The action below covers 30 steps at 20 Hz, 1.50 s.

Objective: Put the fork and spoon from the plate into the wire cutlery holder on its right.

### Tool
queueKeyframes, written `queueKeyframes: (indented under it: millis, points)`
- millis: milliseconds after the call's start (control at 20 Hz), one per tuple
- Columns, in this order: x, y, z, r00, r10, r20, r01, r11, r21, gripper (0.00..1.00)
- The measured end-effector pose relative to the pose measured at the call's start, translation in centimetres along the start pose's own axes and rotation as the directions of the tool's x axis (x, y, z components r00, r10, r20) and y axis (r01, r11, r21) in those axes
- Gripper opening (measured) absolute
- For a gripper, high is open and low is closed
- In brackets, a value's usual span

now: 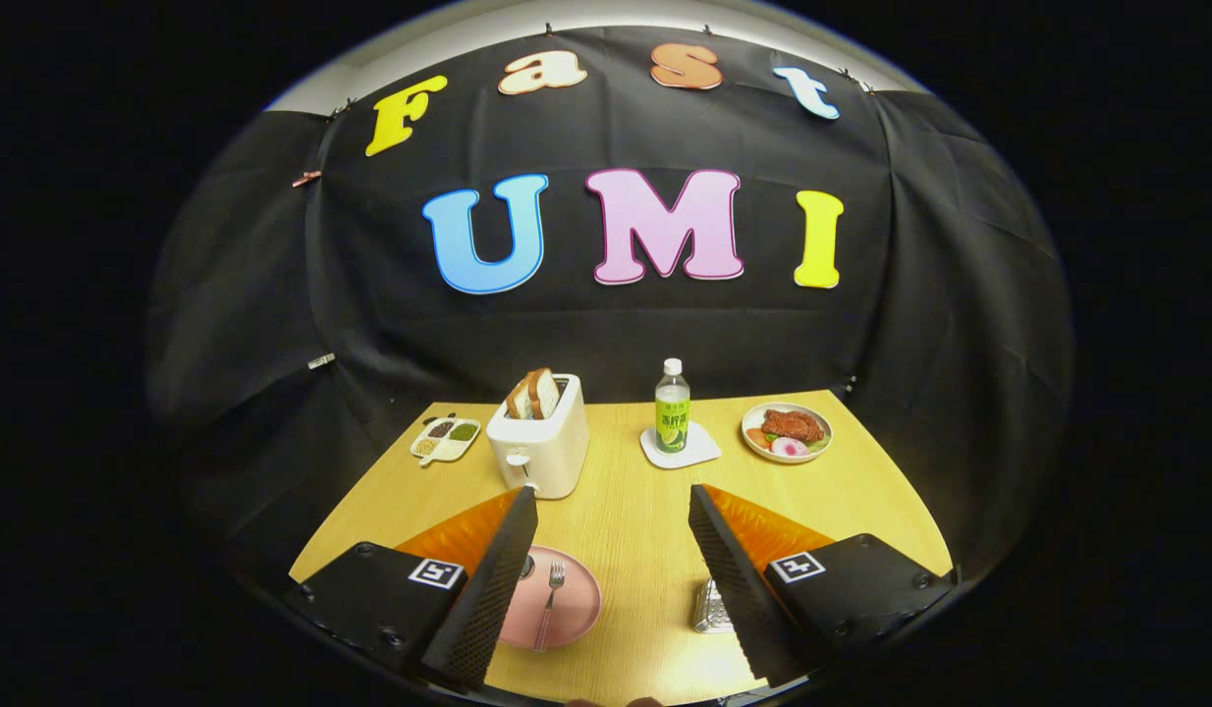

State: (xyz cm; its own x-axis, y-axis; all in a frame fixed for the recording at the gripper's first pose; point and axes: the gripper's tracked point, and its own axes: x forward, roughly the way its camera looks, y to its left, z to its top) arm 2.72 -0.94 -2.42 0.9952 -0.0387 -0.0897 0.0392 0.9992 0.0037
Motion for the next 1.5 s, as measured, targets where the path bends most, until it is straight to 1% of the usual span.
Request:
queueKeyframes:
  millis: [150,200,350,500,950,1000,1100,1200,1300,1350,1500]
  points:
    - [1.4,0.6,-3.1,0.994,0.013,-0.108,-0.018,0.999,-0.039,0.97]
    - [1.7,1.1,-4.2,0.988,0.028,-0.153,-0.036,0.998,-0.045,0.97]
    - [2.7,3.0,-8.5,0.95,0.087,-0.299,-0.096,0.995,-0.013,0.97]
    - [3.9,4.1,-12.9,0.904,0.1,-0.415,-0.115,0.993,-0.011,0.97]
    - [6.2,6.5,-21.0,0.804,0.076,-0.589,-0.166,0.981,-0.099,0.97]
    - [6.4,6.8,-21.5,0.799,0.073,-0.596,-0.172,0.979,-0.111,0.97]
    - [6.8,7.4,-22.7,0.791,0.067,-0.609,-0.19,0.972,-0.14,0.94]
    - [7.1,8.0,-24.3,0.767,0.064,-0.638,-0.201,0.969,-0.145,0.89]
    - [7.4,8.2,-25.4,0.749,0.061,-0.66,-0.198,0.971,-0.135,0.82]
    - [7.6,8.2,-25.9,0.742,0.057,-0.668,-0.192,0.973,-0.131,0.76]
    - [8.2,8.0,-27.0,0.716,0.046,-0.697,-0.174,0.978,-0.114,0.65]
